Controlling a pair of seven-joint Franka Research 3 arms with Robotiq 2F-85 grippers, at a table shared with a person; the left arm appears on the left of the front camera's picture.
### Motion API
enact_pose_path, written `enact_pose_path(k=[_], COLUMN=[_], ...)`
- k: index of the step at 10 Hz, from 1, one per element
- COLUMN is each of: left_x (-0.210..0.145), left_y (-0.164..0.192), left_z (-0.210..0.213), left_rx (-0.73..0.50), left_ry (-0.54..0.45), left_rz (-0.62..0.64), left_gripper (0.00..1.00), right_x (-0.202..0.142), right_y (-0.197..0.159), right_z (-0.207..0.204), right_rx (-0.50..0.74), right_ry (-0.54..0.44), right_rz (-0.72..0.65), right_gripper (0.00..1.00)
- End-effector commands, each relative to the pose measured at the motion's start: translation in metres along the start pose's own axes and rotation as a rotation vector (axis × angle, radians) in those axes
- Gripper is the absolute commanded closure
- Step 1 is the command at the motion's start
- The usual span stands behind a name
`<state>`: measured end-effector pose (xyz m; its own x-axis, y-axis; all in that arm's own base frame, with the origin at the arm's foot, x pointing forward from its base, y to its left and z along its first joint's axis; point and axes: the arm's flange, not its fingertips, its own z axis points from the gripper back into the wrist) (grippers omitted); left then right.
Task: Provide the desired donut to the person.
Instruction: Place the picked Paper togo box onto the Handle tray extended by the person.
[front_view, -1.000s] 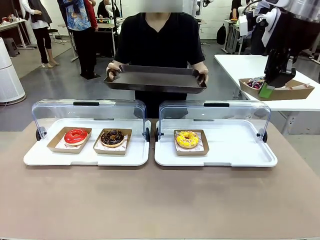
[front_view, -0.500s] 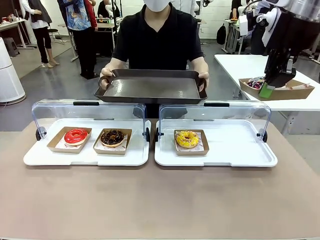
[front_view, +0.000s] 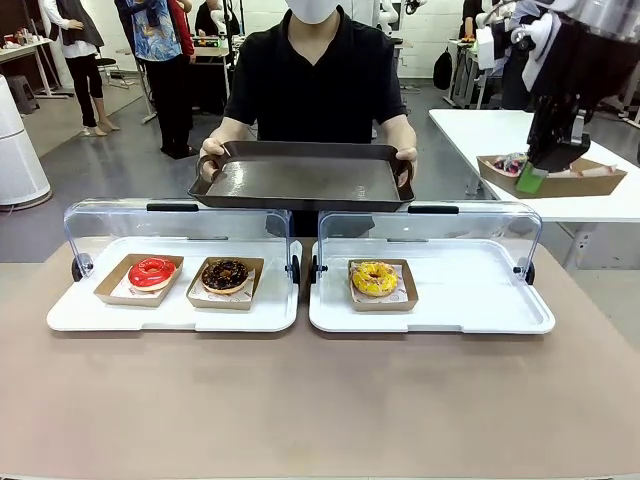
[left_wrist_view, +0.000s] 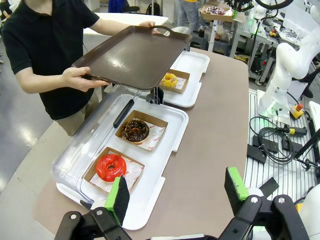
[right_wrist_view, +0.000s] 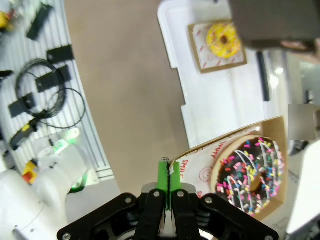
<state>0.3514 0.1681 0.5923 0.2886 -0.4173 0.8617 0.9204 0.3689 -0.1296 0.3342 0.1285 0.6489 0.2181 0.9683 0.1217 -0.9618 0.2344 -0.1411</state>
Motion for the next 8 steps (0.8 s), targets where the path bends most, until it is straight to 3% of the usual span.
enact_pose_path(k=[1, 2, 4, 6, 8], left_x=[0.0, 0.0, 0.0, 0.0, 0.0], left_y=[-0.001, -0.001, -0.001, -0.001, -0.001], left_z=[0.001, 0.001, 0.001, 0.001, 0.001], left_rx=[-0.002, -0.002, -0.002, -0.002, -0.002], left_ry=[-0.008, -0.008, -0.008, -0.008, -0.008], left_rz=[-0.009, -0.009, -0.009, -0.009, -0.009], left_gripper=[0.0, 0.0, 0.0, 0.0, 0.0], right_x=[0.052, 0.083, 0.141, 0.2, 0.239], right_y=[0.041, 0.051, 0.056, 0.045, 0.014], right_z=[0.056, 0.078, 0.101, 0.083, 0.045], right_rx=[-0.124, -0.177, -0.169, -0.056, -0.063], right_ry=[-0.003, -0.021, -0.072, -0.099, -0.15], right_rz=[0.009, 0.0, -0.001, -0.046, -0.009], right_gripper=[0.98, 0.98, 0.98, 0.98, 0.98])
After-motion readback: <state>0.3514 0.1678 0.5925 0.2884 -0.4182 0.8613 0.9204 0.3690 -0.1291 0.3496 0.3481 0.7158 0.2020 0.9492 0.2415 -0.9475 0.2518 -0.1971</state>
